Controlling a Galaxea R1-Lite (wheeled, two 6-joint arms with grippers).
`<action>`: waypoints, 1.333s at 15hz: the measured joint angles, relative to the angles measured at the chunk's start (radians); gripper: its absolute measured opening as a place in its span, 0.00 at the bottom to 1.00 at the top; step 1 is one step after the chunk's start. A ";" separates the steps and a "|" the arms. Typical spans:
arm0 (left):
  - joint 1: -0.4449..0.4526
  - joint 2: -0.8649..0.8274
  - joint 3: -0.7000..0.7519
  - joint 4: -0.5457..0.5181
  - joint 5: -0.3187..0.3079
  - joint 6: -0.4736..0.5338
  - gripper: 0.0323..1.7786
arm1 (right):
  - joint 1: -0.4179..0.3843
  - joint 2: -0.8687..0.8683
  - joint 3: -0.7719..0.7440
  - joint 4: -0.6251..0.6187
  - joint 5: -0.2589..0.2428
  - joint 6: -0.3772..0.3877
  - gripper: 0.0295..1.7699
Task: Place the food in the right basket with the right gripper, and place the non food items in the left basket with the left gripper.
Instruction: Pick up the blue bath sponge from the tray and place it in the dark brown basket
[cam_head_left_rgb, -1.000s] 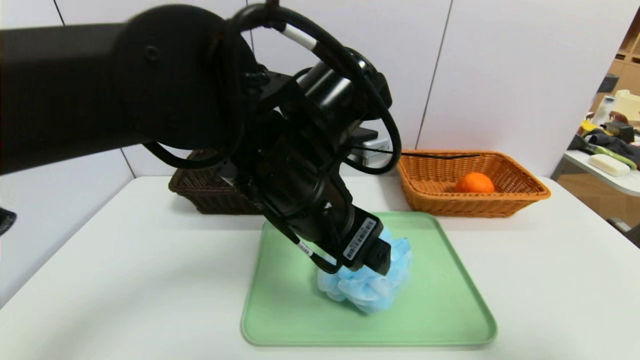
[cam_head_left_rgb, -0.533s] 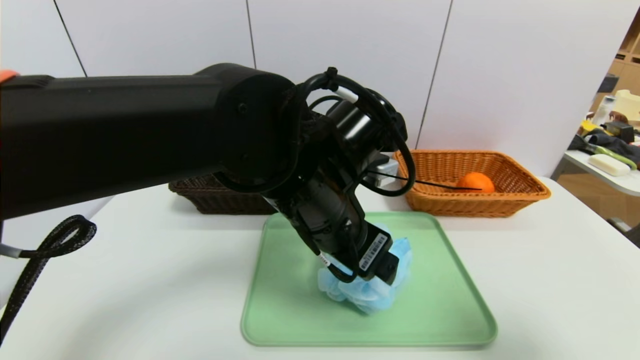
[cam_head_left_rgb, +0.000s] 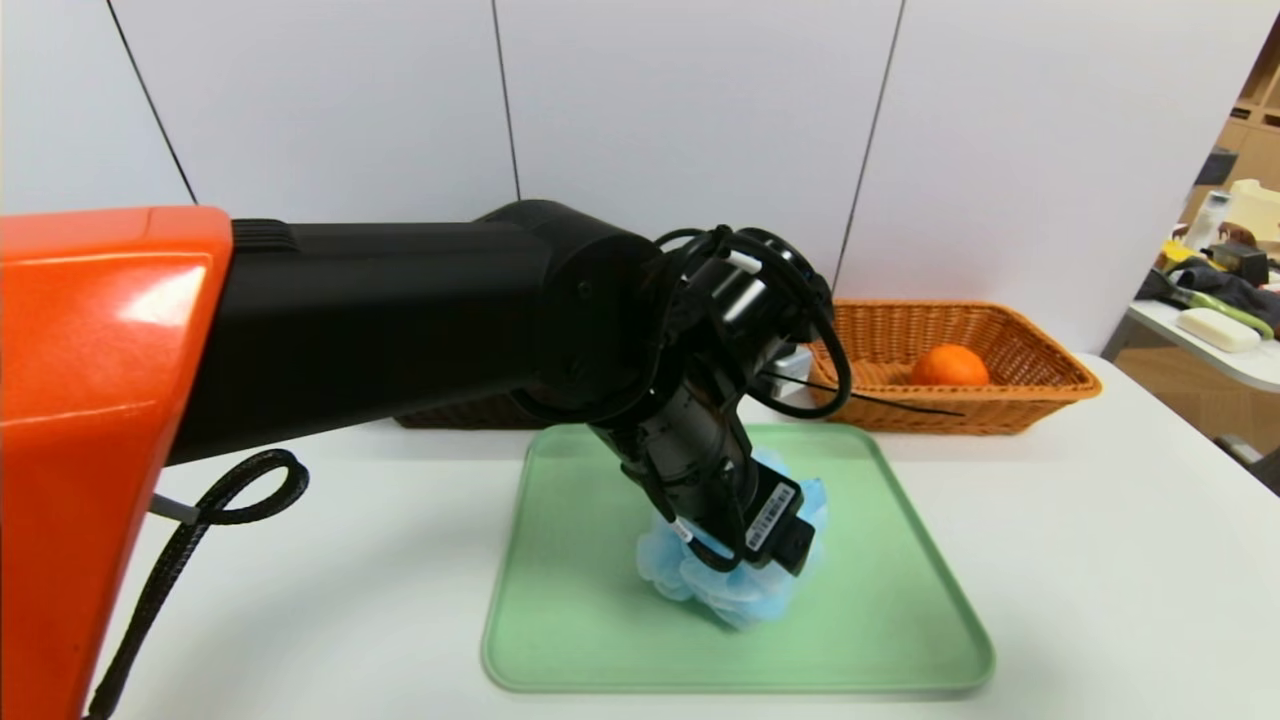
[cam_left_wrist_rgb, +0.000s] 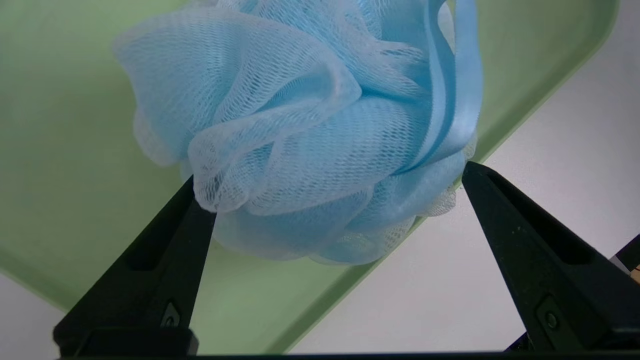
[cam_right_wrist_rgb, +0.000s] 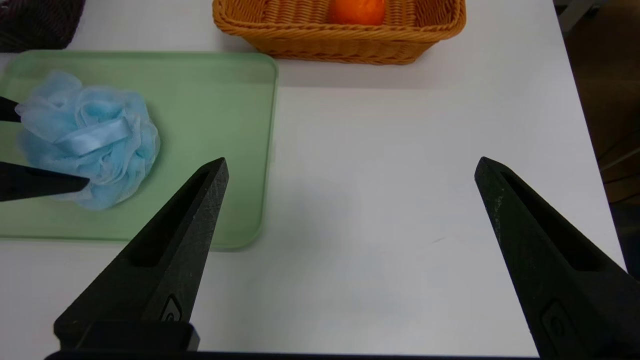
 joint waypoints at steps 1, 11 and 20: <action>0.000 0.010 0.000 -0.003 0.001 0.001 0.95 | -0.001 0.009 0.000 -0.013 0.001 0.001 0.96; 0.007 0.123 0.000 -0.068 0.004 -0.001 0.95 | 0.000 0.043 -0.003 -0.028 0.003 0.007 0.96; 0.022 0.151 0.000 -0.068 0.006 -0.005 0.57 | 0.011 0.081 0.002 -0.028 0.059 0.043 0.96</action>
